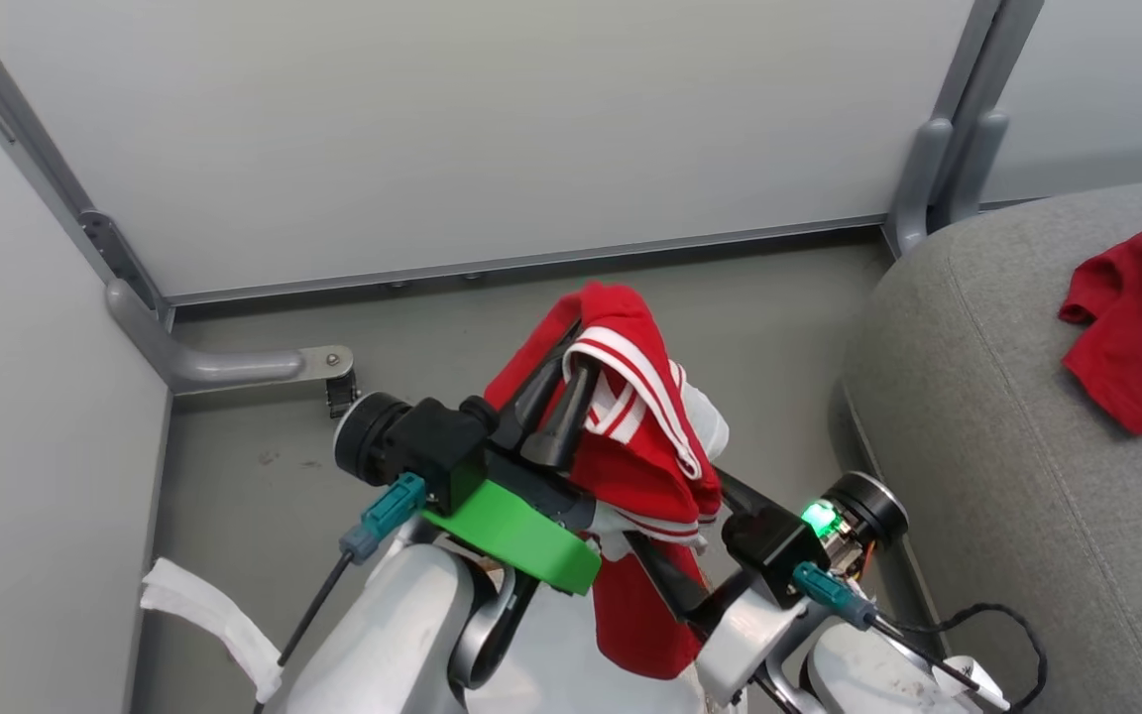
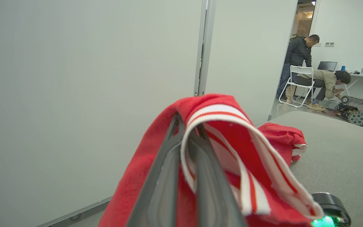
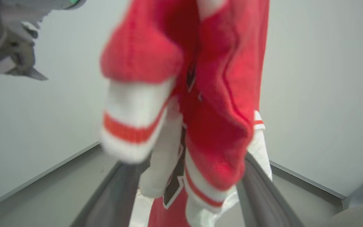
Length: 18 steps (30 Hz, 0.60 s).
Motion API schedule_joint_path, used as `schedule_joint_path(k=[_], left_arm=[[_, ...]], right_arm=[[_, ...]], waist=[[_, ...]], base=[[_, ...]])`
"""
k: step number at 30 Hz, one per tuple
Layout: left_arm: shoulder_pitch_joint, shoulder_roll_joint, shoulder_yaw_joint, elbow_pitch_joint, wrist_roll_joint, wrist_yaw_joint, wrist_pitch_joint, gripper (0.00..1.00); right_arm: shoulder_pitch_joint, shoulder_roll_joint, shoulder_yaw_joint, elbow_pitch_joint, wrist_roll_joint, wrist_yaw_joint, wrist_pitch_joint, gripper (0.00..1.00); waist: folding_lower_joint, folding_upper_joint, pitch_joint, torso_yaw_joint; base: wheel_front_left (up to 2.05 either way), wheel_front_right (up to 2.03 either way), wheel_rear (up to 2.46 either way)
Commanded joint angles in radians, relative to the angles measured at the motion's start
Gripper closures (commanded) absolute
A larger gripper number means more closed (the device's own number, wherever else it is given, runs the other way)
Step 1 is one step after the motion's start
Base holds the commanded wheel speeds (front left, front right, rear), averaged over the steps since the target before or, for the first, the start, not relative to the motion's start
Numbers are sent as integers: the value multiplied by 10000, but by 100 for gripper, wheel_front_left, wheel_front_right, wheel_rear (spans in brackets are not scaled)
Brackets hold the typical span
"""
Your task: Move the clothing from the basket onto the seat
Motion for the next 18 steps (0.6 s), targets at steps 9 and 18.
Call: schedule_joint_path(k=[9,18], left_arm=[[-55,17,-623,-29,-383,-26,-39,100],[294,13,-267,27,-303,-21,-23,0]], right_arm=[[-390,47,173,153,578,-14,-22,100],[-167,45,-12,0,1135,-14,-22,100]], waist=[[1,0,-42,622],[1,0,38,98]], base=[[0,0,0],[0,0,0]])
